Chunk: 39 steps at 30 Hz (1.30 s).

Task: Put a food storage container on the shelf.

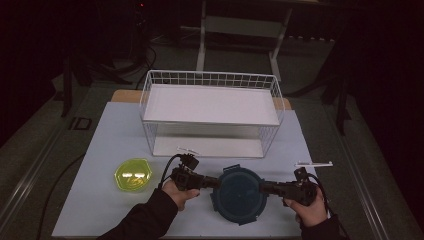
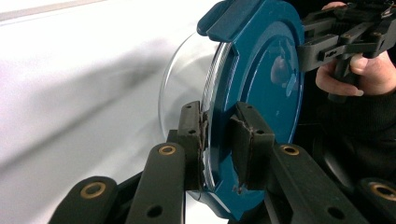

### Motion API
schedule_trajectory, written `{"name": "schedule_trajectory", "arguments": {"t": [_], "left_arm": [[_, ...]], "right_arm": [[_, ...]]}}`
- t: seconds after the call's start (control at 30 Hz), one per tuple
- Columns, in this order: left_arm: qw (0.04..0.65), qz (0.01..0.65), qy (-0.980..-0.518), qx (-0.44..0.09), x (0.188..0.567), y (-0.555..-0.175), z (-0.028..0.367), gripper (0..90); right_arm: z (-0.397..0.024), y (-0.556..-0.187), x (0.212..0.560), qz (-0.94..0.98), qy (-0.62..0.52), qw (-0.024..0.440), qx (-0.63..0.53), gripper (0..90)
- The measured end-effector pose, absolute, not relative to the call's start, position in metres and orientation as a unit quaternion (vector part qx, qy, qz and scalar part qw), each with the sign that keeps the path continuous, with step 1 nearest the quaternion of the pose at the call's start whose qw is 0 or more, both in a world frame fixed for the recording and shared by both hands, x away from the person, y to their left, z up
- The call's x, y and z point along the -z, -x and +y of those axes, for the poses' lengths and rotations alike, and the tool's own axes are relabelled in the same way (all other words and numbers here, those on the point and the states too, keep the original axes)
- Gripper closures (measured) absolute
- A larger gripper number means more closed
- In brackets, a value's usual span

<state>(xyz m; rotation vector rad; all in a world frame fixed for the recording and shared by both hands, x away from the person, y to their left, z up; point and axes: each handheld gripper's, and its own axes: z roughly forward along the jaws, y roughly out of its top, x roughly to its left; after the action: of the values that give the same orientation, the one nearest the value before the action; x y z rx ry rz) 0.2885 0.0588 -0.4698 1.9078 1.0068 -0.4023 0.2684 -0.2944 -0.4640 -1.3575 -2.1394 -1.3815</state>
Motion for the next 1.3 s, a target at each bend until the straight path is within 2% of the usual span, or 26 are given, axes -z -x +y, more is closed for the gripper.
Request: {"name": "schedule_trajectory", "arguments": {"t": [0.3,0.67,1.3], "left_arm": [[0.471,0.399,-0.773,0.147,0.449,-0.288,0.067,74.0],[0.49,0.388,-0.772,0.113,0.406,-0.294,0.084,74.0],[0.504,0.375,-0.775,0.066,0.317,-0.336,0.107,73.7]], "right_arm": [[-0.288,-0.273,0.442,-0.744,0.447,0.113,0.483,57.9],[-0.272,-0.284,0.401,-0.754,0.413,0.086,0.503,58.0],[-0.251,-0.327,0.323,-0.745,0.384,0.059,0.543,58.0]]}}
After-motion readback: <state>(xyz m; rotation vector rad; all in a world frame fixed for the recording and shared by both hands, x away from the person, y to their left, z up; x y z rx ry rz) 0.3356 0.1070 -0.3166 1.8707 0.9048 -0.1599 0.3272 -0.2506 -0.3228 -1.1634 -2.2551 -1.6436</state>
